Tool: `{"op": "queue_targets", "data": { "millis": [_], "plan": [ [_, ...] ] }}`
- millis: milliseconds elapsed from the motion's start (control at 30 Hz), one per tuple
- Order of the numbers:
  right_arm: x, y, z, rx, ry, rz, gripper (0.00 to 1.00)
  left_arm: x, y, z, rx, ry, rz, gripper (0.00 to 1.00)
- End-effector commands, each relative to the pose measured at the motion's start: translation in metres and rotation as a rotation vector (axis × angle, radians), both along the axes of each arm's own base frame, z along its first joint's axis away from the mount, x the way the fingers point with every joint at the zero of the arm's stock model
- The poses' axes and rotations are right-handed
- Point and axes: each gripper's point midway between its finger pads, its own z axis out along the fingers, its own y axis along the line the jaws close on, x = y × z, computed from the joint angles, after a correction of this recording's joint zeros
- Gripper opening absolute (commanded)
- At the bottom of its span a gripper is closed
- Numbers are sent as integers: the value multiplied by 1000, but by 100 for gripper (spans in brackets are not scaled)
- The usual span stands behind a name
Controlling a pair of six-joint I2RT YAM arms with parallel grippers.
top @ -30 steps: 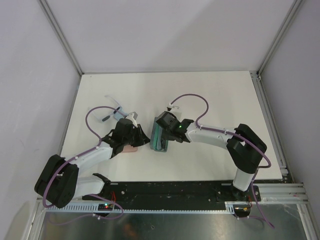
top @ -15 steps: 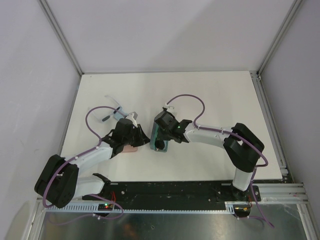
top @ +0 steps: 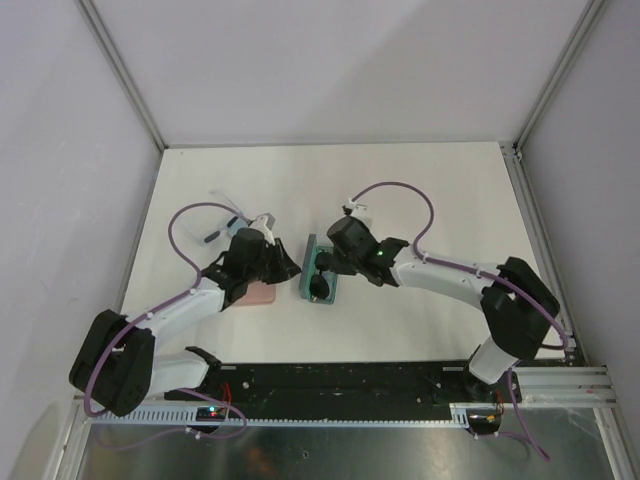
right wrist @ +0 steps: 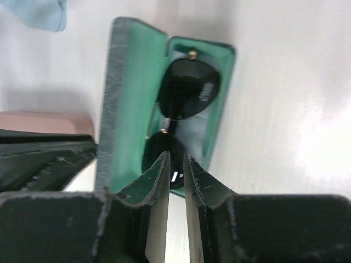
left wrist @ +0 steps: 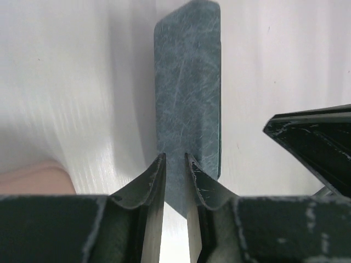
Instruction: Organize the sunglasses
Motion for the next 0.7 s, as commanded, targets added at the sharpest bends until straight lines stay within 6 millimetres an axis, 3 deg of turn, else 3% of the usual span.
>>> {"op": "queue_targets", "data": {
  "millis": [0,100,300,500,667],
  "plan": [
    [6,-29,10,39,-36,-41,20,22,4,28,-8,-96,31,24],
    [8,-45,3,80,-18,-57,20,26,6,28,-12,-89,44,26],
    [5,-60,-16,188,32,-29,19,35,8,36,-51,-80,67,41],
    [2,-53,-20,304,24,61,16,39,6,48,-141,-63,38,36],
    [-1,-48,-44,298,86,76,13,38,-6,47,-227,-38,-13,34]
  ]
}}
